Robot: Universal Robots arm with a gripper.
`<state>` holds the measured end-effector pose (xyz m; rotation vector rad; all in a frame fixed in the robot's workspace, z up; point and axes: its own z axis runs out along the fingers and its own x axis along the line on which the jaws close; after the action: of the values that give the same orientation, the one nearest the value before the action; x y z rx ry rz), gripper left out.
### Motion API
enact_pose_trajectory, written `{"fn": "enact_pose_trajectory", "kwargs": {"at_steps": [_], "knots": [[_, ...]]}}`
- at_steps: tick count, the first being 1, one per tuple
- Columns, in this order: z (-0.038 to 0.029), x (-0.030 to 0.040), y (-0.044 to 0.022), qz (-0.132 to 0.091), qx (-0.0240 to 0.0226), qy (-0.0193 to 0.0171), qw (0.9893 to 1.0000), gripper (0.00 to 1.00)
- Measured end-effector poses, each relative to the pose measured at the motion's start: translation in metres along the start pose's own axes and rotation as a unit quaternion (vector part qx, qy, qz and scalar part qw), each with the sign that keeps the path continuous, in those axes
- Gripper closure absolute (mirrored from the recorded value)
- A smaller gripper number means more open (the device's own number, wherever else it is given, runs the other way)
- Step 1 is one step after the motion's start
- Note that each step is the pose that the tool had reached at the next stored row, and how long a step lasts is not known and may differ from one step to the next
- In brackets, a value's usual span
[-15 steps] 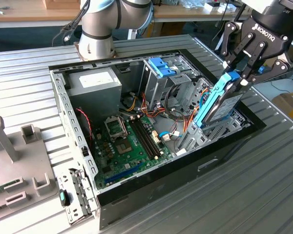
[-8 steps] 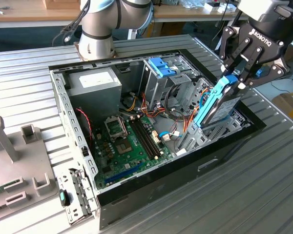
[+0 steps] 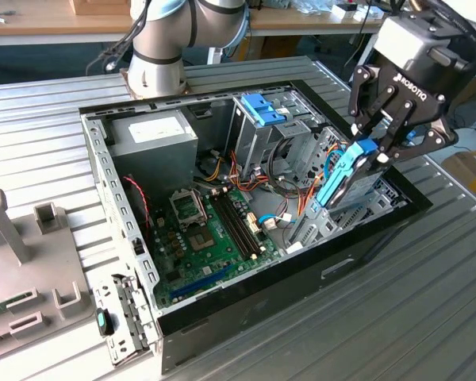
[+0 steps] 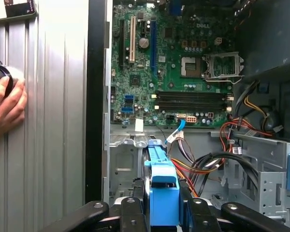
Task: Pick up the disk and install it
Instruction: 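Insert the disk into the insertion slot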
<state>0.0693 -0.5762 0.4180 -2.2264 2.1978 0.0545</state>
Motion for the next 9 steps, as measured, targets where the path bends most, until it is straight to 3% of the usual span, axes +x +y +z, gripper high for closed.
{"fn": "enact_pose_trajectory", "kwargs": {"at_steps": [6, 9], "knots": [[0.0174, 0.0031, -0.0002, 0.000, 0.0000, -0.0001, 1.0000, 0.64], [0.0181, 0.0031, -0.0002, 0.000, 0.0000, 0.0002, 1.0000, 0.64]]}}
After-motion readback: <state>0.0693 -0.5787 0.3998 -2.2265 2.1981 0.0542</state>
